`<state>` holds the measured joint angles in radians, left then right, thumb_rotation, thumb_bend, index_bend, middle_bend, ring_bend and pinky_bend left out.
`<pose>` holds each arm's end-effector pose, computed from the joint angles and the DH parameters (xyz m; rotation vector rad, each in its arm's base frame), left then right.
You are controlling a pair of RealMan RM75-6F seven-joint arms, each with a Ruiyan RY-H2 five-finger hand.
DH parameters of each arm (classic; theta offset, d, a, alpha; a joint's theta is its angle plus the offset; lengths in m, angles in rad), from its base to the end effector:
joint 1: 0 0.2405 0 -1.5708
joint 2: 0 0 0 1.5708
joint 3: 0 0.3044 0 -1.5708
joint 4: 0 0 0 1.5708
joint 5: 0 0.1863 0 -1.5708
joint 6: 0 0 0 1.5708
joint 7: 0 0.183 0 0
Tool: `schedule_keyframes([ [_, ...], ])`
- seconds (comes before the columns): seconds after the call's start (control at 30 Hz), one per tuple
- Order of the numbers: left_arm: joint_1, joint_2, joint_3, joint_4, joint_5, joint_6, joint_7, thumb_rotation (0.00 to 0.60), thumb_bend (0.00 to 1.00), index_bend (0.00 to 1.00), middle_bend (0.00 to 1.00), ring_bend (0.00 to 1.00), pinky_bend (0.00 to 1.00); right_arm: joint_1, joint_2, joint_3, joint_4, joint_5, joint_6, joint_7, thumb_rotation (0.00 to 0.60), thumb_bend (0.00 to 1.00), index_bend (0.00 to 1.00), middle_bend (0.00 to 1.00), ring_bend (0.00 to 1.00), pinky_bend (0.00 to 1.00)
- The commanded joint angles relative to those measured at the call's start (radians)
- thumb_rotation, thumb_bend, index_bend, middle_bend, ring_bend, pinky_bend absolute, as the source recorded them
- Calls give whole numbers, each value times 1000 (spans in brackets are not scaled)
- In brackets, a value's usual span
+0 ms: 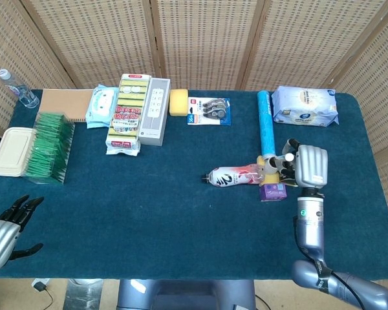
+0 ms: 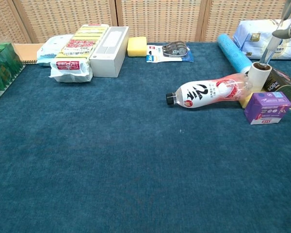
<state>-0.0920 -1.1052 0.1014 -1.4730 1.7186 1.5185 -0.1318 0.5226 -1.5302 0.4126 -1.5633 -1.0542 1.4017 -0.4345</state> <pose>-0.3454 0.1924 0.1818 -1.6497 -0.9048 -0.9142 -0.2318 -0.3995 0.1213 1.1546 -0.8669 1.0889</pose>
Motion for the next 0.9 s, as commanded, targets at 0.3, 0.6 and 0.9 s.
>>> schedule_keyframes([
  [0.3,-1,2,0,-1,-1,-3,-2,600,113,0,156,76,286,-5,40,7,-64,8,18,-18,600,366,814,984,1000,935],
  [0.6,2,2,1,2,3,6,-6,600,114,0,156,76,286,-14,72,-1,-127,16,22,-26,600,374,815,1000,1000,979],
  [0.9,4,4,2,4,5,10,-14,600,113,0,156,76,286,-51,164,-15,-305,42,-30,41,600,406,817,1000,1000,1000],
])
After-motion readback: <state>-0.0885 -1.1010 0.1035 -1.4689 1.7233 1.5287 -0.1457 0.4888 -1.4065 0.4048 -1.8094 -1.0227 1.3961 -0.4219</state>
